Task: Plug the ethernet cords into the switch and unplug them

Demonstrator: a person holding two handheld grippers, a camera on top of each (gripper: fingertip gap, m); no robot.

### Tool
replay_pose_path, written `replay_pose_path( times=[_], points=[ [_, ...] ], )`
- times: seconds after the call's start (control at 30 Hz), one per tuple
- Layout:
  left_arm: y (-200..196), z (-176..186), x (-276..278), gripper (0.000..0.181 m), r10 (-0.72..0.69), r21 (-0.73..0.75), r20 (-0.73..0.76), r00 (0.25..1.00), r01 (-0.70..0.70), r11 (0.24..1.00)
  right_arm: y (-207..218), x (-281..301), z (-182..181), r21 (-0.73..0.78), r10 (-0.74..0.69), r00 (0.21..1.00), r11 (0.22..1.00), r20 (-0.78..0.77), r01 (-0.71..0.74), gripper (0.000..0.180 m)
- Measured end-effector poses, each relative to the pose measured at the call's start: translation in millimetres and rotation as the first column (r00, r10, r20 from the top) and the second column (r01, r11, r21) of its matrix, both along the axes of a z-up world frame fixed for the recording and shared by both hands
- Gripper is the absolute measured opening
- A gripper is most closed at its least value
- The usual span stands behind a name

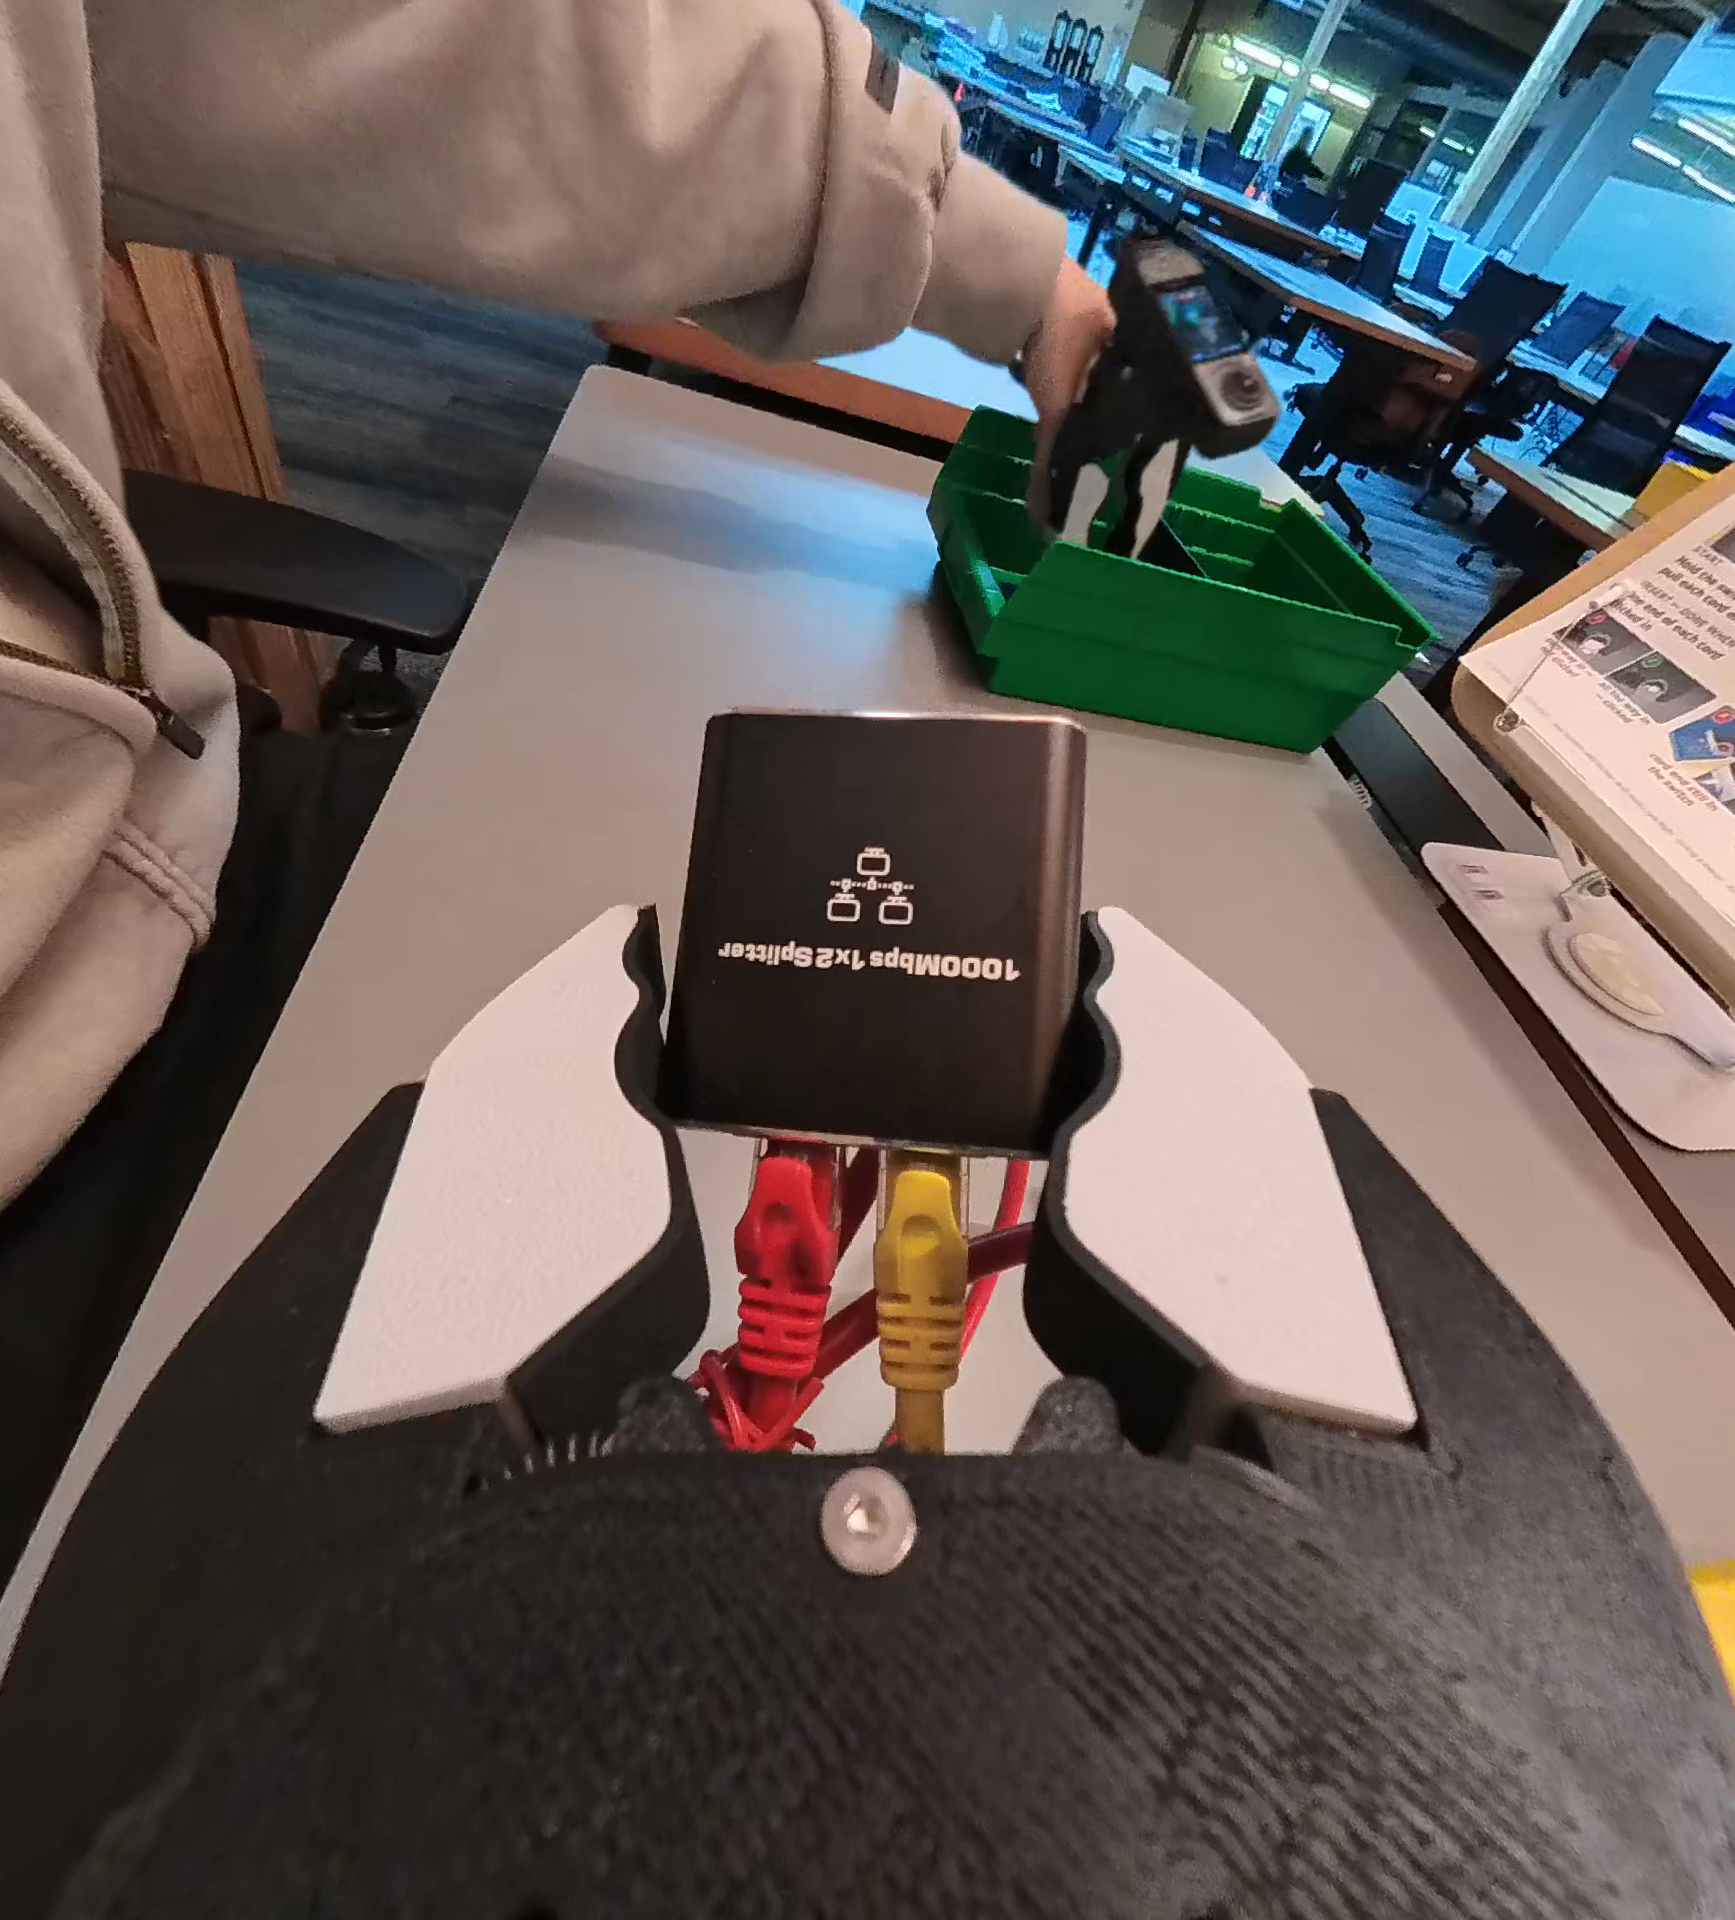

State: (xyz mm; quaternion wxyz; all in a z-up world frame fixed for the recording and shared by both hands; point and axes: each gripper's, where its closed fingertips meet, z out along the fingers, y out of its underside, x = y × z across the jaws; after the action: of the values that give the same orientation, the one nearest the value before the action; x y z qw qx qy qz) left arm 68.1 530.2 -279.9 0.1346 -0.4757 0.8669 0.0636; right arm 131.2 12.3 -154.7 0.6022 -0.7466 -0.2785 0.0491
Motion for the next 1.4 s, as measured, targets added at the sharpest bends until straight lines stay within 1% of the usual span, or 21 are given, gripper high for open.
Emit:
replay_pose_path(
  times=[0.07,0.13,0.2,0.27,0.3,0.33,0.37,0.4,0.43,0.5,0.57,0.67,0.77,0.83,0.9,1.0,1.13,1.23,1.3,1.33,1.4],
  points=[
    [5,-2,-7,0.042,0.246,-0.108,-0.017,0.969,-0.247,0.963,-1,1,0,0.004,-0.004,1.0,1.0,0.0,0.004,0.076],
    [5,-1,-6,0.036,0.401,-0.189,0.008,0.916,-0.393,0.9,-1,2,1,0.009,0.001,1.0,1.0,-0.01,-0.001,0.076],
    [3,-3,-6,0.04,0.503,-0.233,0.008,0.864,-0.488,0.841,-1,2,1,0.01,0.003,1.0,1.0,-0.014,-0.003,0.076],
    [-7,-13,-18,0.045,0.575,-0.258,-0.108,0.811,-0.582,0.771,-1,2,1,0.012,0.007,1.0,1.0,-0.018,-0.007,0.076],
    [-9,-20,-24,0.053,0.592,-0.242,-0.153,0.791,-0.611,0.754,-1,1,0,0.011,0.008,1.0,1.0,-0.017,-0.008,0.076],
    [-8,-26,-30,0.054,0.601,-0.204,-0.179,0.779,-0.627,0.752,0,1,0,0.01,0.009,1.0,1.0,-0.014,-0.009,0.076],
    [-7,-32,-34,0.045,0.596,-0.177,-0.192,0.78,-0.625,0.761,-1,1,0,0.008,0.011,1.0,1.0,-0.013,-0.011,0.076],
    [-10,-34,-32,0.022,0.583,-0.193,-0.189,0.79,-0.612,0.766,-1,0,0,0.007,0.013,1.0,1.0,-0.013,-0.013,0.076],
    [-10,-33,-29,0.021,0.571,-0.196,-0.168,0.804,-0.595,0.779,-1,0,0,0.006,0.012,1.0,1.0,-0.009,-0.012,0.076],
    [-6,-28,-27,0.02,0.526,-0.165,-0.138,0.839,-0.543,0.823,-3,0,1,0.007,0.009,1.0,1.0,-0.002,-0.009,0.076],
    [0,-7,-21,0.019,0.484,-0.134,-0.073,0.872,-0.49,0.862,-5,1,3,0.012,0.003,1.0,1.0,0.004,-0.003,0.076],
    [1,52,-7,0.016,0.397,-0.107,0.094,0.913,-0.387,0.916,-7,2,6,0.024,0.001,1.0,1.0,0.003,-0.001,0.076],
    [-8,128,2,0.012,0.234,-0.002,0.248,0.94,-0.241,0.97,-8,2,9,0.04,0.007,1.0,0.999,0.0,-0.007,0.076],
    [-40,165,8,0.012,0.123,-0.027,0.296,0.947,-0.121,0.992,-8,0,10,0.047,0.018,1.0,0.999,-0.003,-0.018,0.076],
    [-88,180,10,0.011,-0.007,-0.111,0.29,0.957,0.042,0.993,-7,-3,10,0.053,0.033,0.999,0.998,-0.009,-0.033,0.076],
    [-167,170,5,0.011,-0.289,-0.216,0.216,0.933,0.334,0.917,-6,-7,12,0.065,0.055,0.998,0.996,-0.015,-0.054,0.076],
    [-246,113,-15,0.011,-0.608,-0.32,0.044,0.792,0.588,0.743,-5,-10,13,0.083,0.072,0.997,0.994,-0.028,-0.07,0.076],
    [-299,66,-22,0.011,-0.719,-0.425,-0.031,0.695,0.642,0.639,-7,-10,15,0.096,0.075,0.997,0.993,-0.032,-0.072,0.076],
    [-330,40,-17,0.012,-0.777,-0.424,-0.021,0.629,0.698,0.577,-8,-8,16,0.106,0.073,0.996,0.992,-0.042,-0.068,0.076],
    [-342,29,-11,0.013,-0.793,-0.395,-0.015,0.609,0.725,0.564,-9,-8,16,0.108,0.075,0.996,0.992,-0.049,-0.069,0.076],
    [-358,15,10,0.018,-0.78,-0.283,0.016,0.626,0.751,0.597,-11,-7,16,0.11,0.076,0.995,0.992,-0.058,-0.069,0.076]
  ],
)
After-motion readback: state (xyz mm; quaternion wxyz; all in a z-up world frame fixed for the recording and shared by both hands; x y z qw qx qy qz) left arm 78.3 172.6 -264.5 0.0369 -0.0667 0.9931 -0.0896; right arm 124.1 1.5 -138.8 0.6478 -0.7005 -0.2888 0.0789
